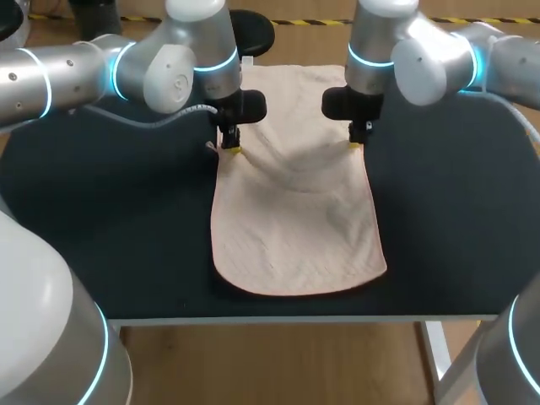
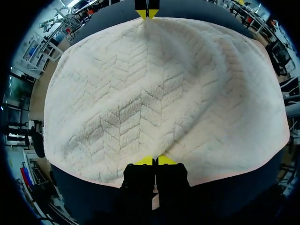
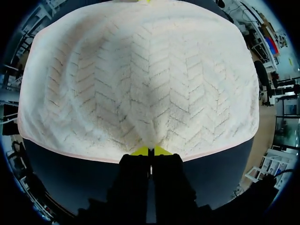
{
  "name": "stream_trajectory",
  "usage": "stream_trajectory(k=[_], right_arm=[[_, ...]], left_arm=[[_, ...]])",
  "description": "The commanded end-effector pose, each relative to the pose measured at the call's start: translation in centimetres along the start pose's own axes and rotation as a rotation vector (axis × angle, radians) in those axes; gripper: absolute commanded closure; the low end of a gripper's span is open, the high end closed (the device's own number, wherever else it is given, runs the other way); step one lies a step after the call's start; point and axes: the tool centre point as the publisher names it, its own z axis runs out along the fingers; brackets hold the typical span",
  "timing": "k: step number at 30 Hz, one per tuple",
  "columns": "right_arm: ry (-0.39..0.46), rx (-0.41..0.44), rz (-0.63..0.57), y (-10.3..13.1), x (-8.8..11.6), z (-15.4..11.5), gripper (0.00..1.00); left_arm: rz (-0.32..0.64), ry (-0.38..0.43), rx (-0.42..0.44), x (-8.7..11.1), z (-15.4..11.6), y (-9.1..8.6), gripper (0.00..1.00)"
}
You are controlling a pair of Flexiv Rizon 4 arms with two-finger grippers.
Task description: Fold the towel
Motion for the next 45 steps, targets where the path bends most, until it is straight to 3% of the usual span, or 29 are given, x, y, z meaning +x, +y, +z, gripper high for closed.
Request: stream_trajectory(k=[1, 7, 14, 20, 25, 32, 35, 39, 42, 45], right_arm=[[-0.037, -0.005, 0.003, -0.6, 0.6, -3.0, 1.0], [-0.133, -0.012, -0.006, -0.6, -0.5, -8.0, 1.0], [-0.303, -0.029, -0.027, -0.6, -3.6, -16.2, 1.0], [-0.449, -0.047, -0.058, 0.2, -6.7, -23.1, 1.0], [-0.586, -0.064, -0.054, 0.9, -9.8, -29.3, 1.0], [-0.717, -0.081, -0.041, 1.8, -13.5, -35.8, 1.0], [-0.751, -0.078, -0.032, 1.9, -14.2, -37.3, 1.0], [-0.756, -0.073, -0.046, 2.0, -13.9, -37.6, 1.0], [-0.725, -0.067, -0.065, 2.0, -12.6, -36.3, 1.0], [-0.665, -0.042, -0.092, 2.1, -10.9, -33.9, 1.0]], left_arm=[[-0.002, -0.033, -0.004, 0.4, -3.1, -0.2, 1.0], [-0.008, -0.12, -0.018, -0.1, -8.0, -0.6, 1.0], [-0.004, -0.271, -0.067, -2.4, -15.4, -0.8, 1.0], [0.007, -0.408, -0.117, -5.5, -21.9, -1.4, 1.0], [0.003, -0.566, -0.156, -8.6, -28.9, -2.0, 1.0], [0.028, -0.72, -0.227, -11.9, -36.3, -3.0, 1.0], [0.029, -0.739, -0.231, -12.7, -38.0, -3.1, 1.0], [0.048, -0.735, -0.24, -12.5, -38.1, -3.3, 1.0], [0.061, -0.691, -0.215, -11.2, -36.7, -3.3, 1.0], [0.077, -0.626, -0.208, -8.6, -34.0, -3.7, 1.0]])
